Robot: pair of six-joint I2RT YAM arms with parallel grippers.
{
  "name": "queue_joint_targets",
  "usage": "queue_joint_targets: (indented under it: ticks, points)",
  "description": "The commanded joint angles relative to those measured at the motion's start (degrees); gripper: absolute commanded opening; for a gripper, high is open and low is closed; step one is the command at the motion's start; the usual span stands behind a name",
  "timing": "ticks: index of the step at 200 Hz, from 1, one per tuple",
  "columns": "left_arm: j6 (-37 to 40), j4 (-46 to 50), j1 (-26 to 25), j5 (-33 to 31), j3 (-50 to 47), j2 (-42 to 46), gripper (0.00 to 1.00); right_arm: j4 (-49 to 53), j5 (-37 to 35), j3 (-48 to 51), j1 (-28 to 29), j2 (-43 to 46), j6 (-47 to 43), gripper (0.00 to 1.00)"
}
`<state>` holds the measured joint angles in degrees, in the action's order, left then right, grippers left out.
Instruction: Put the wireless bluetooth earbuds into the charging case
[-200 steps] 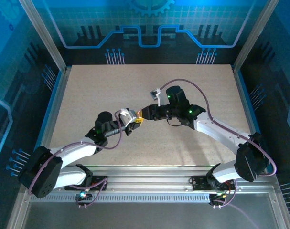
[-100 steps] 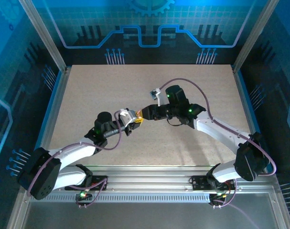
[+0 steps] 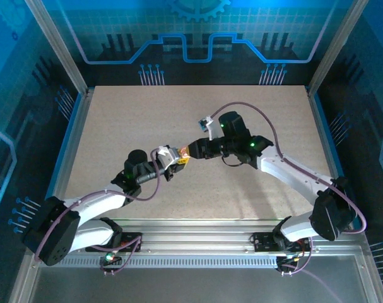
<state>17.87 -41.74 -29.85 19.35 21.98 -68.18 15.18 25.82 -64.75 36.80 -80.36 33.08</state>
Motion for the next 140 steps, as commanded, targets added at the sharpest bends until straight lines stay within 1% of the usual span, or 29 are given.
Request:
queue_joint_targets:
  ticks: [1, 29, 61, 89, 112, 140]
  points:
    - [-2.5, -6.9, -0.4, -2.4, -2.6, -1.4, 0.13, 7.5, -2.1, -4.1, -1.2, 2.0, -2.6, 0.40]
    - [-6.2, -14.1, -0.4, -3.7, -4.9, -4.8, 0.13, 17.0, -5.9, -8.2, -2.3, 0.1, -1.5, 0.40]
    - [-9.4, -22.6, -0.4, -6.7, -6.7, -10.3, 0.13, 26.5, -10.7, -12.9, -4.1, -3.9, 1.2, 0.39]
    - [-11.4, -31.4, -0.5, -8.5, -7.8, -16.2, 0.13, 32.8, -11.7, -16.7, -6.4, -9.0, 3.3, 0.39]
    - [-12.3, -38.4, -0.4, -9.2, -8.8, -21.3, 0.13, 36.9, -11.9, -21.0, -7.6, -14.2, 1.9, 0.39]
    - [-12.3, -38.5, -0.4, -8.9, -8.9, -22.7, 0.13, 42.5, -14.2, -29.0, -7.9, -22.4, -1.7, 0.40]
